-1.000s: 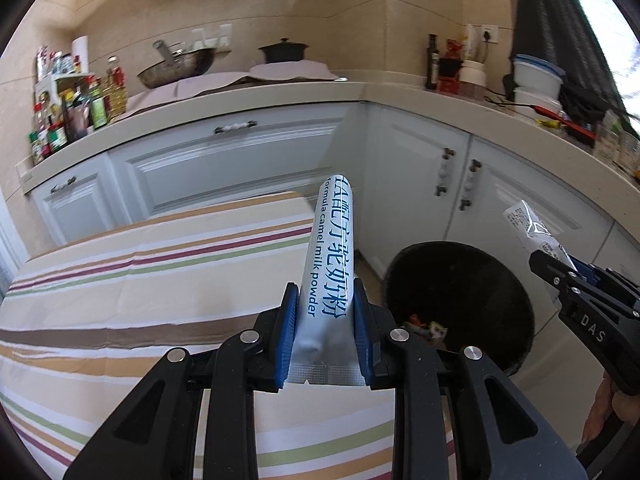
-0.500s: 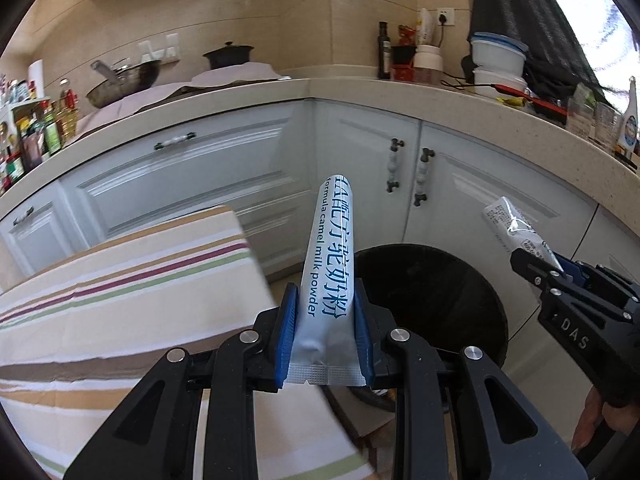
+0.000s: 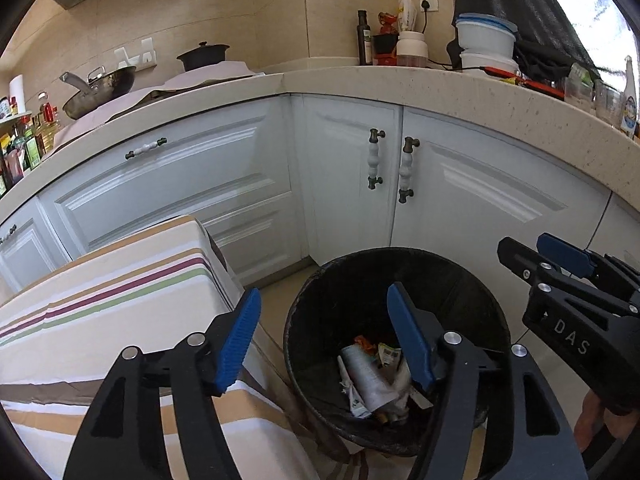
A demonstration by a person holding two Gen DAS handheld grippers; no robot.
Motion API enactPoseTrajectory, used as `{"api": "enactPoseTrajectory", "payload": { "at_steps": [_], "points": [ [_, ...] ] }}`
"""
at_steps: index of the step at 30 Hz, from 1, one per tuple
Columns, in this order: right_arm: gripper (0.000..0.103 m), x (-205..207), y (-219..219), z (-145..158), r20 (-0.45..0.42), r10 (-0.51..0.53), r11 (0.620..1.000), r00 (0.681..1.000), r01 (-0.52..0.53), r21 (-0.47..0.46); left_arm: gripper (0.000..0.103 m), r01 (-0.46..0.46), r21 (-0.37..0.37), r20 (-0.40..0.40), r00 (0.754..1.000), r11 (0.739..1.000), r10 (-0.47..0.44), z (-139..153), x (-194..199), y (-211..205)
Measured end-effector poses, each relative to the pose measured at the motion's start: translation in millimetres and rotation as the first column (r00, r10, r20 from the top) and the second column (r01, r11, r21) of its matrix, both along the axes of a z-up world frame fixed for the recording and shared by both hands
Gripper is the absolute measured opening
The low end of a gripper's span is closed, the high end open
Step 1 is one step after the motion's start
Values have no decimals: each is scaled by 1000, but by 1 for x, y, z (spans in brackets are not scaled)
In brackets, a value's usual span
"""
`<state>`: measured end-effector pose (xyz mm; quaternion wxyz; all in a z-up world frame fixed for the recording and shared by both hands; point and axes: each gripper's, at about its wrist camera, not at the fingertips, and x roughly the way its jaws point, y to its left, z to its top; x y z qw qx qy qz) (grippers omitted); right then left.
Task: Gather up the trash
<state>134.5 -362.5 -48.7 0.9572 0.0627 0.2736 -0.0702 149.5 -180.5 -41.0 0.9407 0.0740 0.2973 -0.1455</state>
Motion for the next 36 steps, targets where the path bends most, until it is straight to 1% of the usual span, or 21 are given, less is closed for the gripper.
{"api": "enactPoseTrajectory", "payload": {
  "at_steps": [2, 6, 13, 15, 20, 23, 27, 36],
  "points": [
    [48, -4, 0, 2, 3, -2, 1000, 1000, 2, -3, 68, -8, -14, 8, 1000, 1000, 8, 3, -2, 3],
    [48, -9, 2, 7, 13, -5, 1000, 1000, 5, -4, 68, -16, -22, 11, 1000, 1000, 16, 7, -1, 5],
    [50, -23, 8, 16, 33, -6, 1000, 999, 6, -19, 68, -25, -34, 37, 999, 999, 26, 17, -11, 12],
    [54, -28, 11, 19, 40, -8, 1000, 999, 9, -23, 70, -27, -39, 45, 999, 999, 29, 20, -15, 15],
    [57, -41, 20, 25, 52, -9, 999, 999, 10, -34, 74, -41, -48, 62, 997, 998, 44, 26, -25, 25],
    [61, -48, 25, 30, 62, -7, 999, 998, 9, -44, 77, -47, -53, 66, 997, 997, 51, 29, -29, 32],
    [62, -60, 33, 34, 69, 1, 999, 998, 2, -53, 80, -57, -75, 76, 995, 996, 63, 35, -40, 44],
    [67, -88, 51, 48, 95, 13, 997, 995, -7, -72, 83, -68, -82, 130, 988, 994, 78, 49, -72, 63]
  ]
}}
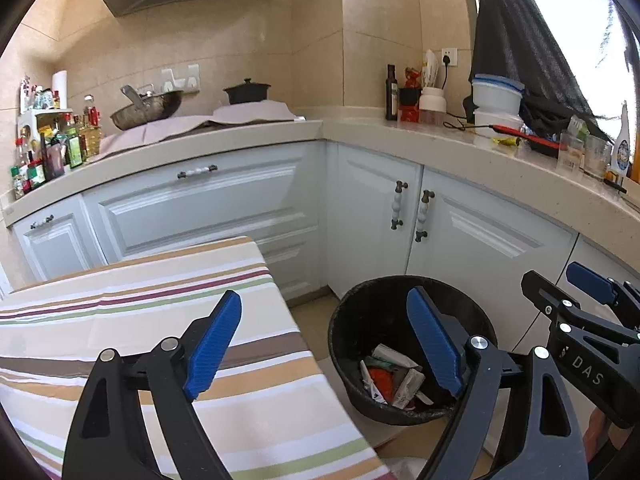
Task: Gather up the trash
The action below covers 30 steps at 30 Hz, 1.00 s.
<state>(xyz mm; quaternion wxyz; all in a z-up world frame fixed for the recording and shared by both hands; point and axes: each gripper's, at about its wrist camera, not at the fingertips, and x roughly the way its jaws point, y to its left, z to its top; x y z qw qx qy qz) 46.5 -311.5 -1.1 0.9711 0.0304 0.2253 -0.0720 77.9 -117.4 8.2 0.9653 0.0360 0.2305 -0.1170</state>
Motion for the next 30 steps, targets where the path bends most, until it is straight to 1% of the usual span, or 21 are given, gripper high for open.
{"api": "enactPoseTrajectory", "payload": {
  "at_steps": [10, 22, 30],
  "points": [
    [69, -24, 14, 11, 20, 15, 1000, 1000, -15, -12, 84, -3, -3, 36, 999, 1000, 3, 10, -28, 15],
    [69, -39, 16, 23, 50, 7, 1000, 999, -6, -23, 84, -6, -24, 50, 999, 1000, 7, 17, -39, 24],
    [69, -42, 15, 22, 52, 3, 1000, 999, -1, -24, 84, -8, -28, 42, 999, 1000, 10, 17, -41, 27]
  ]
}}
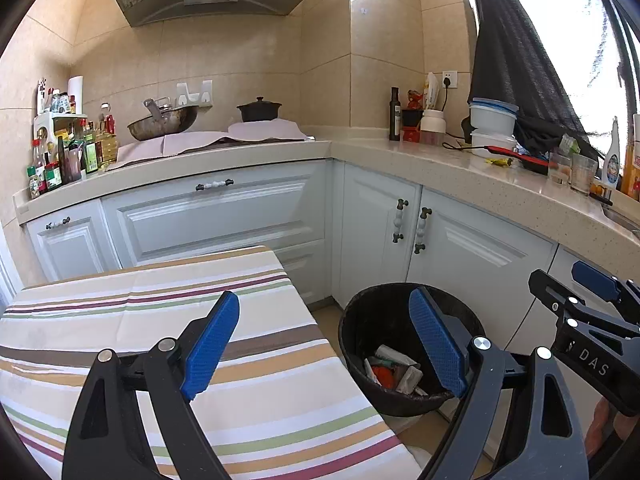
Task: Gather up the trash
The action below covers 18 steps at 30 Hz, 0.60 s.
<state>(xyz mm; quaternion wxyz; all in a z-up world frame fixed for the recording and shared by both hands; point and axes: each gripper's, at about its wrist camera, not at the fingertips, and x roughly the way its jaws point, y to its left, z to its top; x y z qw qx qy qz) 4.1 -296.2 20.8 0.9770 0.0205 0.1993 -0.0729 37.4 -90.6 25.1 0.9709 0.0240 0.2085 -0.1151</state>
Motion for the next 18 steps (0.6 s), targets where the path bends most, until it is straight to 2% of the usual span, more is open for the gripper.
{"api": "enactPoseTrajectory", "payload": {
  "at_steps": [18],
  "points": [
    [69, 0, 1, -1, -5, -1, 1000, 1000, 1, -1, 84, -12, -11, -11, 1000, 1000, 12, -1, -1, 4]
  ]
}}
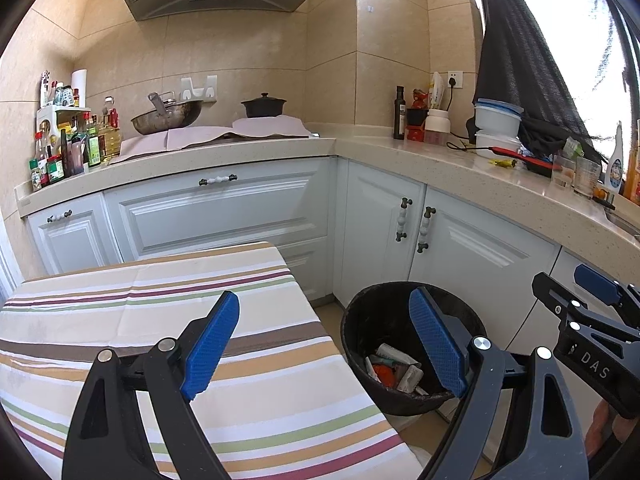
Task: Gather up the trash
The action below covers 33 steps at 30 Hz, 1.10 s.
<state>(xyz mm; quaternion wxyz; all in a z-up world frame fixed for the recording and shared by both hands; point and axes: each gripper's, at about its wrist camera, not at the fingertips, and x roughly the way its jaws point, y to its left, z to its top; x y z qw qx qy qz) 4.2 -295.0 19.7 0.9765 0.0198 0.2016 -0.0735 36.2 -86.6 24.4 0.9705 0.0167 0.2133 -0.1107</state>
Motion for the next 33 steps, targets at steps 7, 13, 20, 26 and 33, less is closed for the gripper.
{"api": "enactPoseTrajectory", "payload": {
  "at_steps": [7, 13, 20, 26, 33],
  "points": [
    [69, 0, 0, 0, 0, 0, 1000, 1000, 0, -1, 84, 0, -3, -3, 1000, 1000, 0, 0, 1, -1],
    [69, 0, -1, 0, 0, 1, 1000, 1000, -1, 0, 84, -3, -4, -2, 1000, 1000, 3, -1, 0, 0],
    [69, 0, -1, 0, 0, 1, 1000, 1000, -1, 0, 84, -11, -10, -5, 1000, 1000, 11, -3, 1, -1],
    [69, 0, 0, -1, -2, 2, 1000, 1000, -2, 1, 84, -14, -10, -7, 1000, 1000, 14, -3, 1, -2],
    [69, 0, 0, -1, -3, 2, 1000, 1000, -2, -1, 84, -17, -9, 0, 1000, 1000, 17, -3, 1, -2]
  ]
}}
